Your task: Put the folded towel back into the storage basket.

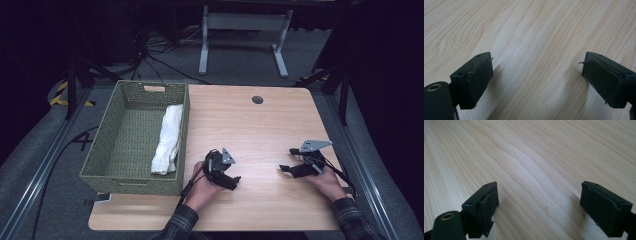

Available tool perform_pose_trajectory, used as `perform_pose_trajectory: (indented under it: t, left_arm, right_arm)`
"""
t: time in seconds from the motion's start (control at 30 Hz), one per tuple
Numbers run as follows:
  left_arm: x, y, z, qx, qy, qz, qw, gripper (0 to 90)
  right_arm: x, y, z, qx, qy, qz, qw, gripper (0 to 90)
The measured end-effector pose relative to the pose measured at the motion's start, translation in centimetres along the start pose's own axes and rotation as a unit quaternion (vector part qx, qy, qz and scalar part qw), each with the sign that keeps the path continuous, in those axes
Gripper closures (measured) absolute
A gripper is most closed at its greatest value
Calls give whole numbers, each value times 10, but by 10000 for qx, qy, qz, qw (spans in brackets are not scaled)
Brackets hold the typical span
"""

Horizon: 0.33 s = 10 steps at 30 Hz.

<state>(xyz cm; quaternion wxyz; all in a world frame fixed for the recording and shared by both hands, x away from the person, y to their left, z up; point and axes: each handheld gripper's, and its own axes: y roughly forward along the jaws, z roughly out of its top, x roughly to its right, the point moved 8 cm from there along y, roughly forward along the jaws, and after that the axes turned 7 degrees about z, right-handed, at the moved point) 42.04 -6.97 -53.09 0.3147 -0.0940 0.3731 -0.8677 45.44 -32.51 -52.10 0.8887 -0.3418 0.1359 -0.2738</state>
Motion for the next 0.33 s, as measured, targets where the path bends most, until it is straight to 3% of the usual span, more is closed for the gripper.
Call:
perform_pose_trajectory:
  t: [0.33]
  left_arm:
    - [0, 0, 0, 0, 12, 18, 10000, 91]
  right_arm:
    - [0, 0, 0, -7, 1, -2, 10000, 143]
